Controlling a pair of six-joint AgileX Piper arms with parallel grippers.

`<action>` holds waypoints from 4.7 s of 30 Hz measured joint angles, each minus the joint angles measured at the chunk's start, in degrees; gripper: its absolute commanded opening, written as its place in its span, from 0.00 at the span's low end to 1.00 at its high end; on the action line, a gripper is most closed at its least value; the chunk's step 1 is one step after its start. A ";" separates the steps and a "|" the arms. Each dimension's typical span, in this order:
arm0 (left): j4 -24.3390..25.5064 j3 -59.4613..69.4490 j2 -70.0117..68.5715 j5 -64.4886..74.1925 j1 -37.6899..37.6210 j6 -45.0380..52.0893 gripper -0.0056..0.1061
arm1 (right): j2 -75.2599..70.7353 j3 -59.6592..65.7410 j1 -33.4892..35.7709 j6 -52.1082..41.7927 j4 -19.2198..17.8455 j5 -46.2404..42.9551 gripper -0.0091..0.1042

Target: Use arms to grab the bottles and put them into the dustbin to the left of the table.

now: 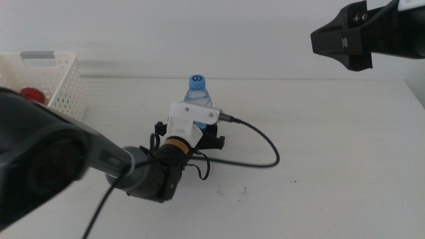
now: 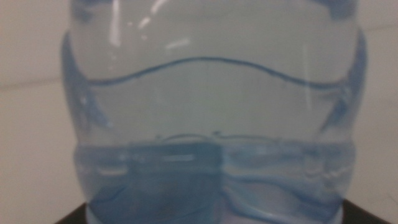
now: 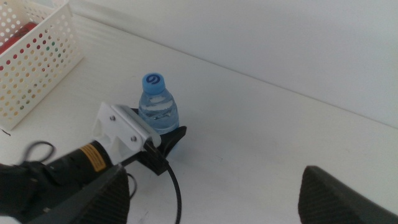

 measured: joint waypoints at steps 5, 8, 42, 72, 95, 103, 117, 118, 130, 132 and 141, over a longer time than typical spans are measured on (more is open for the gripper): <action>-0.93 1.47 -11.84 23.29 0.10 0.32 0.11 | 0.00 0.00 0.00 0.00 0.00 0.00 0.84; -1.82 1.56 -20.44 34.58 0.10 0.44 0.04 | 0.00 0.00 0.00 0.00 0.00 0.00 0.84; 8.46 -40.27 -19.93 118.16 45.38 13.83 0.04 | 0.00 0.00 0.00 0.00 0.00 0.00 0.84; 5.69 -40.88 -15.84 116.56 48.93 15.62 0.89 | 0.00 0.00 0.00 0.00 -0.12 0.00 0.84; 17.54 -19.62 -61.39 93.36 7.27 1.00 0.89 | 0.03 0.00 0.00 0.00 -0.12 0.00 0.84; 22.76 -12.77 -69.17 92.01 7.06 -6.41 0.89 | 0.03 0.00 0.00 0.00 -0.12 0.00 0.84; 22.87 -12.69 -70.71 86.64 7.06 -6.99 0.89 | 0.03 0.00 0.00 0.00 -0.12 0.00 0.84; 22.87 -12.69 -70.71 86.28 7.06 -6.99 0.89 | 0.03 0.00 0.00 0.00 -0.12 0.00 0.84; 17.07 2.26 -77.48 74.86 16.15 -6.99 0.89 | -4.95 19.95 -9.84 0.00 16.60 -24.43 0.84; 17.07 10.15 -81.55 72.43 20.38 -6.99 0.89 | -8.06 29.13 -13.91 0.00 16.89 -32.65 0.84; 14.97 41.20 -109.00 69.35 29.38 -6.99 0.89 | -37.07 60.20 -20.34 0.10 5.61 -39.86 0.84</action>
